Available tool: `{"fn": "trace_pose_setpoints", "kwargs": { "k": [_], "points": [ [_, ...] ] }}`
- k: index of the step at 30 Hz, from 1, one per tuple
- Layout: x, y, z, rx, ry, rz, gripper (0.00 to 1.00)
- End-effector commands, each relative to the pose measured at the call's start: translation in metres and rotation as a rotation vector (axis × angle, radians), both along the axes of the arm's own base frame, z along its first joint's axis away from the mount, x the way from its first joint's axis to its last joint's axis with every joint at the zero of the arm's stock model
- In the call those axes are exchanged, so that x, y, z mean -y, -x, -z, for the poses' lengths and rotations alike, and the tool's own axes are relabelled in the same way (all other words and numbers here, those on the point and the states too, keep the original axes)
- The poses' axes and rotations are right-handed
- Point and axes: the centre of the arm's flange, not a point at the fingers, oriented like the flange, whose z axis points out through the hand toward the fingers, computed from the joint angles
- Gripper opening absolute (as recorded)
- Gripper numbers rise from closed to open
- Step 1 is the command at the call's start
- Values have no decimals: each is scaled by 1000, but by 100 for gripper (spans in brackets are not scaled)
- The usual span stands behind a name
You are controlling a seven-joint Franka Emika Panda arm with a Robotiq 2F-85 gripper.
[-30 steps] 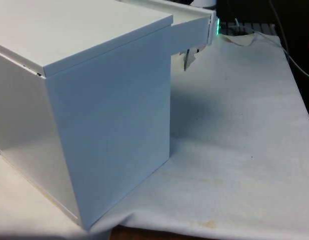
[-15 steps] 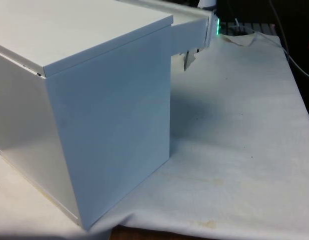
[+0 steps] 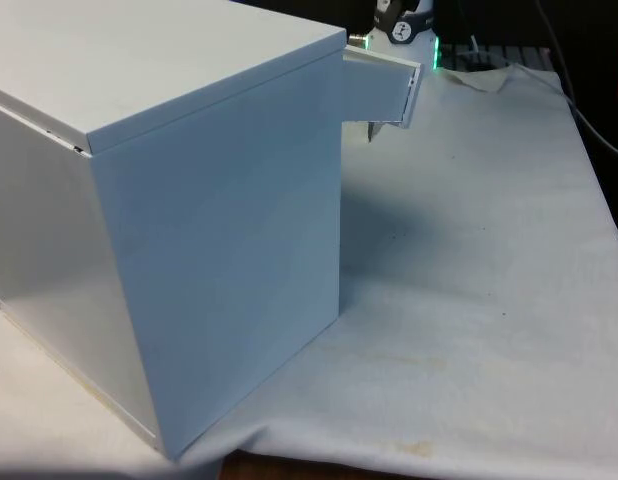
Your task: Open the drawer, then close it.
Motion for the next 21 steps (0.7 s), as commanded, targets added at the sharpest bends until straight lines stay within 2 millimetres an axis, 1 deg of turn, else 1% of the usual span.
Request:
{"fn": "trace_pose_setpoints", "kwargs": {
  "k": [1, 4, 5, 15, 21],
  "points": [
    [-3, 3, 2, 0, 4, 3, 100],
    [-8, 6, 7, -2, 0, 2, 100],
    [-7, 6, 6, -4, -3, 1, 100],
    [-15, 10, 22, -21, -4, 3, 100],
    [-17, 11, 36, -43, -7, 10, 100]
  ]
}}
